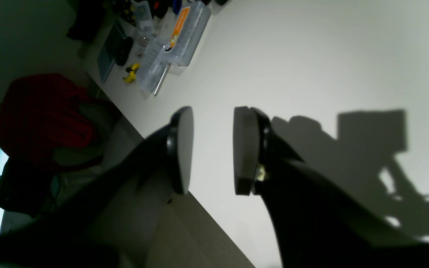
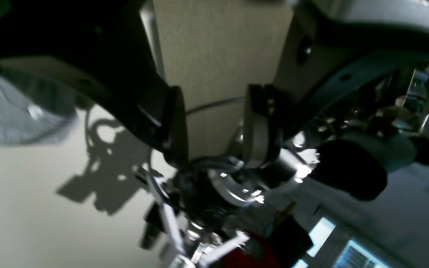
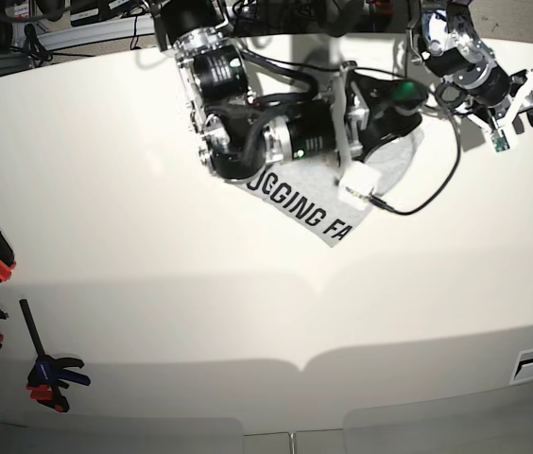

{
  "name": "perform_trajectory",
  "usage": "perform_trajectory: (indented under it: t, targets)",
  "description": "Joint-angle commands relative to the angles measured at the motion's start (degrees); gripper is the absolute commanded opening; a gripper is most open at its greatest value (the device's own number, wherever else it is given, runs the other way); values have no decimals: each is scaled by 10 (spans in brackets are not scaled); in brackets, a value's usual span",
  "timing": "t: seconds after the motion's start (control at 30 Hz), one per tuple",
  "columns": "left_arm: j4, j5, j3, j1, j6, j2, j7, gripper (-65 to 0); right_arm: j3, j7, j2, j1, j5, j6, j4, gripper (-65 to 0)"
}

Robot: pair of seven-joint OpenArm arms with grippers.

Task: Fold the T-shirt properly
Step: 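Fold the right gripper's held end over onto the shirt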

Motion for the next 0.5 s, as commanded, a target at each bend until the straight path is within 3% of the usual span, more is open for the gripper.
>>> perform_trajectory:
  t: [0.0, 0.13, 0.2, 0.3, 0.4, 0.47]
  targets:
    - [11, 16, -2, -1, 17, -3, -13, -486, 5, 14, -6, 14, 14, 14, 11, -415]
    - [11, -14, -2, -2, 15, -3, -13, -486, 50, 23, -6, 47, 9, 37, 11, -415]
    - [11, -35, -2, -2, -23, -4, -11, -486, 89, 53, -6, 71, -26, 54, 11, -415]
    - [13, -92, -2, -3, -76, -3, -9, -486, 151, 156, -6, 95, -137, 54, 11, -415]
    - [38, -153, -2, -3, -85, -3, -10, -486, 194, 270, -6, 97, -284, 54, 5, -415]
    - [77, -161, 3, -3, -85, -3, -11, -486, 203, 288, -6, 101, -332, 54, -17, -417]
